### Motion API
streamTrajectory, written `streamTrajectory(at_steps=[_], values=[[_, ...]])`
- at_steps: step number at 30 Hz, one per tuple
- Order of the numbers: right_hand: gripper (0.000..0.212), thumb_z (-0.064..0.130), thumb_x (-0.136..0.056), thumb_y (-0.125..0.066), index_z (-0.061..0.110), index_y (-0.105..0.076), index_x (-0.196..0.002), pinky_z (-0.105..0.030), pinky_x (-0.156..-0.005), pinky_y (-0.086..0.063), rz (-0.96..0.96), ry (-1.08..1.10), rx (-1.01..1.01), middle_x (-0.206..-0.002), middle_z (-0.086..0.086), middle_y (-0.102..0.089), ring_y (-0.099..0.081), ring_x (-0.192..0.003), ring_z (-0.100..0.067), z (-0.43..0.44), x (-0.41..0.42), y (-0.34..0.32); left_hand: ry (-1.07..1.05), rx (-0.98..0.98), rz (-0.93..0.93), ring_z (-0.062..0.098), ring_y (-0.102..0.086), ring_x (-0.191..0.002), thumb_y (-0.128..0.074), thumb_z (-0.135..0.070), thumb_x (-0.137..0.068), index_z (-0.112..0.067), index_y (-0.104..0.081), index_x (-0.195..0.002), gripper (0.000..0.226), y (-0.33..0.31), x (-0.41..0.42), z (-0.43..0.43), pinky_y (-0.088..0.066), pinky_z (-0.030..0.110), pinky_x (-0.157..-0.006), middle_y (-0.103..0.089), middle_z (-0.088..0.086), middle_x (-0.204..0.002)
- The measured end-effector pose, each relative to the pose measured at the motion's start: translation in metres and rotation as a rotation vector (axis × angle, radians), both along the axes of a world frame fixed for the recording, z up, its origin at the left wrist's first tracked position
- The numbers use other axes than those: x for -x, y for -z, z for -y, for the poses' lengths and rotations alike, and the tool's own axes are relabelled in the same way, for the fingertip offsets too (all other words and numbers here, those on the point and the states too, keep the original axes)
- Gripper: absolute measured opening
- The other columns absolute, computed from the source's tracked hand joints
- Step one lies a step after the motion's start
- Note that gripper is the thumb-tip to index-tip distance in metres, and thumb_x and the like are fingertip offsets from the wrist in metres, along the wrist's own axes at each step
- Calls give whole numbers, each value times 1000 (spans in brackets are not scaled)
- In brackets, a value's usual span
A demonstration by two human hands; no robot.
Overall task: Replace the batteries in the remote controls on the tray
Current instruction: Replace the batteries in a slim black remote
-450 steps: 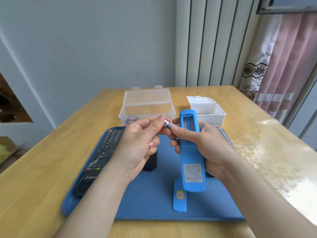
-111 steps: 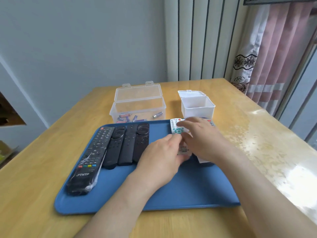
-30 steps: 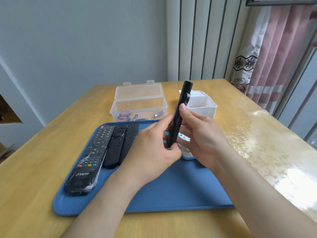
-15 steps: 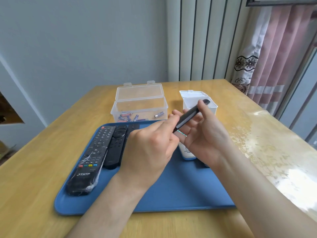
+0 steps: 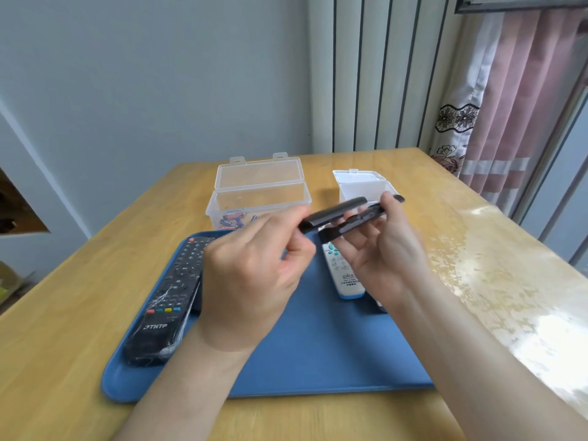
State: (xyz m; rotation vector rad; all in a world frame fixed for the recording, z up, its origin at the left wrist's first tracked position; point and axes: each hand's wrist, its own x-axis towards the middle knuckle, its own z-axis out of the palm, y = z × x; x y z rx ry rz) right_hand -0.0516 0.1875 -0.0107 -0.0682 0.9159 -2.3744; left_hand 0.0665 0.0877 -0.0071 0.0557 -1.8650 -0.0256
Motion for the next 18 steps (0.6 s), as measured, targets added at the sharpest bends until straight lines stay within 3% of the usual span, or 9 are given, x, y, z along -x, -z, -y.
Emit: streamTrajectory(at_steps=[2, 5, 6, 8, 10, 12, 15, 18], values=[[31, 37, -103, -44, 6, -51, -101, -34, -53, -59, 24, 39, 3, -79, -14, -74, -74, -63, -21, -6, 7, -2, 57, -104, 1, 16, -52, -60, -57, -1, -80, -8, -76, -87, 21, -4, -4, -1, -42, 19, -55, -66, 2, -60], [35, 34, -104, -40, 2, -52, -116, -38, -75, -61, -20, 10, 19, -97, -22, -74, -75, -71, -23, -11, 12, -6, 284, -740, 168, 10, -58, -49, -56, -19, -77, -31, -73, -76, 20, -9, -1, 2, -53, 29, -53, -62, 4, -55], [36, 34, -104, -40, 3, -52, -117, -39, -79, -60, -45, -1, 0, -100, -22, -74, -76, -78, -25, -11, 11, -7, 311, -892, 240, 14, -52, -47, -53, -21, -74, -29, -71, -69, 21, -8, 2, 7, -48, 29, -48, -57, 10, -55], [38, 37, -104, -38, 5, -54, -115, -35, -74, -59, -88, -38, -24, -103, -20, -74, -75, -85, -26, -9, 7, -7, 311, -1004, 394, 17, -36, -50, -48, -21, -71, -20, -69, -66, 22, -7, 3, 20, -31, 27, -47, -43, 9, -56], [40, 41, -104, -37, 7, -55, -113, -32, -70, -59, -110, -88, -26, -105, -17, -74, -74, -87, -24, -7, 3, -6, 329, -1008, 566, 16, -30, -49, -47, -23, -68, -14, -68, -66, 23, -7, 1, 28, -23, 23, -46, -38, 6, -57], [41, 43, -104, -37, 8, -56, -113, -30, -68, -58, -120, -129, -31, -105, -15, -75, -74, -84, -22, -6, 1, -5, 336, -883, 745, 15, -31, -45, -46, -27, -68, -12, -70, -71, 28, -4, 0, 29, -27, 23, -44, -41, 5, -53], [44, 45, -104, -35, 10, -55, -120, -28, -65, -57, -131, -177, -32, -105, -13, -75, -72, -80, -20, -4, -3, -5, 325, -695, 938, 15, -54, -55, -46, -32, -71, -28, -76, -79, 32, 1, 0, 22, -46, 27, -58, -66, -2, -60], [50, 45, -104, -32, 8, -52, -131, -27, -63, -56, -143, -209, -48, -105, -12, -75, -71, -80, -20, -2, -6, -5, 200, -545, 1050, 6, -56, -58, -50, -35, -77, -37, -75, -89, 28, 2, -3, 22, -44, 23, -61, -64, -14, -58]])
